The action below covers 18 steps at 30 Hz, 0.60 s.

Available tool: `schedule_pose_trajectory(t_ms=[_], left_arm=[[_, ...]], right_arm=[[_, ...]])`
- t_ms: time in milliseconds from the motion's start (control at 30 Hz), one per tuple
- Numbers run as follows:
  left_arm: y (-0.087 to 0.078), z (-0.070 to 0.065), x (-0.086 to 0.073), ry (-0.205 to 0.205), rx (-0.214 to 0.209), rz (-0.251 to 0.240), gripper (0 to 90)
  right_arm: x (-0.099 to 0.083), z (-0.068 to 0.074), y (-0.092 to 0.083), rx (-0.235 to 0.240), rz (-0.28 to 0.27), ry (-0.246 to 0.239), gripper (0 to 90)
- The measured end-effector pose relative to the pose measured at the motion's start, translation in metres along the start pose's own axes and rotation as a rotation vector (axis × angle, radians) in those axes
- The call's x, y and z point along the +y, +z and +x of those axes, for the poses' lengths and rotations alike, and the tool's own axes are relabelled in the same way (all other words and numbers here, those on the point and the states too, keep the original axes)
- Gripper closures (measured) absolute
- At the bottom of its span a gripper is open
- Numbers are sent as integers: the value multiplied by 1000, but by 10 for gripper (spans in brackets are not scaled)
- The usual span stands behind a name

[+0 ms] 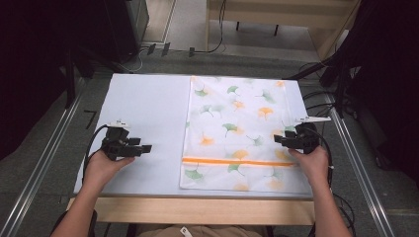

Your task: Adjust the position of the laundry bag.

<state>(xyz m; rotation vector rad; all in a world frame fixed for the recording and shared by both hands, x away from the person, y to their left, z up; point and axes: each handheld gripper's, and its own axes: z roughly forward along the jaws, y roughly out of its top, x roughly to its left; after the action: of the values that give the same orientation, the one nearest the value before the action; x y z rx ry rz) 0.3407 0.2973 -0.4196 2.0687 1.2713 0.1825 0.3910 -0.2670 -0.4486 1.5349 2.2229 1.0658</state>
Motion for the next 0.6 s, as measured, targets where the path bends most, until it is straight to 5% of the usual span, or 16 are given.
schedule_pose_trajectory(t_ms=[600], left_arm=[[1, -3, 1, 10, -11, 17, 397]], right_arm=[[1, 2, 3, 1, 5, -1, 463]])
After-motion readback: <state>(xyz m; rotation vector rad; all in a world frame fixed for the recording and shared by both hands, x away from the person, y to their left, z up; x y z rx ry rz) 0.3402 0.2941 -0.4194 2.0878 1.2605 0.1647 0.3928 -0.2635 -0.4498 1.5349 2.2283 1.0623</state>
